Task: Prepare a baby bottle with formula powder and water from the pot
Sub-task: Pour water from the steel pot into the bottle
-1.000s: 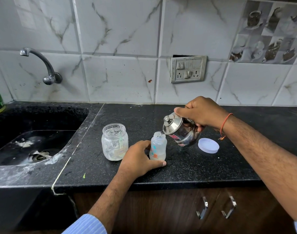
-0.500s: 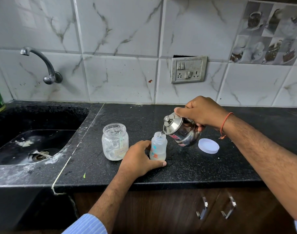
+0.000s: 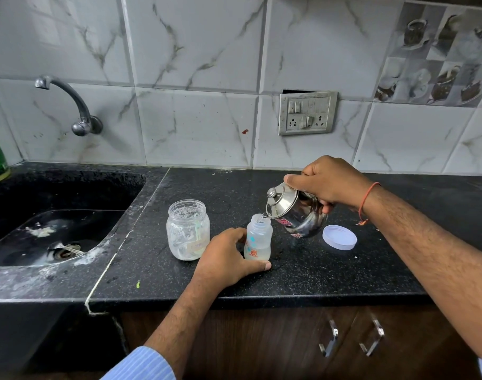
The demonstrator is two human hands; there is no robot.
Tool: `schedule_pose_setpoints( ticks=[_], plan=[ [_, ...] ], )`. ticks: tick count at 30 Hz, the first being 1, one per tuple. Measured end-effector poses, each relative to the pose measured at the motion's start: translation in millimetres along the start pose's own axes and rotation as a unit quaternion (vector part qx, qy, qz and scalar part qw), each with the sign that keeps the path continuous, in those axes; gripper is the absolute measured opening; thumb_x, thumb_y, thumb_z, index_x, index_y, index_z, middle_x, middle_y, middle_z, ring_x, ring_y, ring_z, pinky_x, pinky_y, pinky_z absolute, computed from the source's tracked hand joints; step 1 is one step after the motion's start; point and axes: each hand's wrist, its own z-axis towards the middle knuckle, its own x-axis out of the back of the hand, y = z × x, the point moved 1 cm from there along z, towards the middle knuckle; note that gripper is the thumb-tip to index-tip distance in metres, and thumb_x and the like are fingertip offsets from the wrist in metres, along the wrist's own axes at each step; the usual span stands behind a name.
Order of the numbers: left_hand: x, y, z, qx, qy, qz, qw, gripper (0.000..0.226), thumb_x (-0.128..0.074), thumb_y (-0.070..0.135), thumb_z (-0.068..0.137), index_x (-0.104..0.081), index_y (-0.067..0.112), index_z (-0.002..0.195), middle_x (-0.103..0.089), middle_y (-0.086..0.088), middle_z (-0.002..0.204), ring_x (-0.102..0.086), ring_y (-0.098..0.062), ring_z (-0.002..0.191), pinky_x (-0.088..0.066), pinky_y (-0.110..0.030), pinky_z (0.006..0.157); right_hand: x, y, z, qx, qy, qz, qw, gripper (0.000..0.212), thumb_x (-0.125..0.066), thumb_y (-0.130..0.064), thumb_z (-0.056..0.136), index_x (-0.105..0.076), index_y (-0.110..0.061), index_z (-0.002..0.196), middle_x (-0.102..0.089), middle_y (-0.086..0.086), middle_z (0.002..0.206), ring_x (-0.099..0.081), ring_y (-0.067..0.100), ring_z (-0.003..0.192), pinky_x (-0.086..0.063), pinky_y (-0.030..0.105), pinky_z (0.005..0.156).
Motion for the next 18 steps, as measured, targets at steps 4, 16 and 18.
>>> schedule_pose_setpoints(
  ticks=[4, 16, 18],
  plan=[
    [0.1, 0.3, -0.1, 0.002, -0.003, 0.001, 1.000, 0.100, -0.087, 0.086, 0.049, -0.071, 0.034, 0.132, -0.073, 0.018, 0.116, -0.069, -0.004, 0.101, -0.063, -0.037, 0.093, 0.6, -0.1, 1.1, 0.004, 0.000, -0.012, 1.000, 0.052, -0.063, -0.054, 0.099, -0.065, -0.014, 0.066, -0.054, -0.002, 0.039, -0.061, 0.015, 0.037, -0.050, 0.025, 0.054],
    [-0.1, -0.2, 1.0, 0.004, -0.004, 0.004, 1.000, 0.101, -0.085, 0.088, 0.048, -0.071, 0.034, 0.132, -0.073, 0.017, 0.117, -0.069, -0.005, 0.100, -0.063, -0.036, 0.092, 1.2, -1.1, 5.0, -0.002, -0.014, -0.015, 1.000, 0.051, -0.063, -0.055, 0.099, -0.063, -0.017, 0.064, -0.056, -0.001, 0.041, -0.063, 0.018, 0.039, -0.049, 0.025, 0.052],
    [0.2, -0.3, 1.1, 0.005, -0.006, 0.005, 1.000, 0.102, -0.085, 0.088, 0.048, -0.071, 0.034, 0.133, -0.073, 0.018, 0.118, -0.070, -0.005, 0.101, -0.064, -0.036, 0.092, 1.1, -1.4, 5.5, -0.002, -0.015, -0.015, 1.000, 0.052, -0.063, -0.055, 0.099, -0.062, -0.018, 0.063, -0.057, 0.000, 0.041, -0.064, 0.019, 0.040, -0.049, 0.025, 0.053]
  ],
)
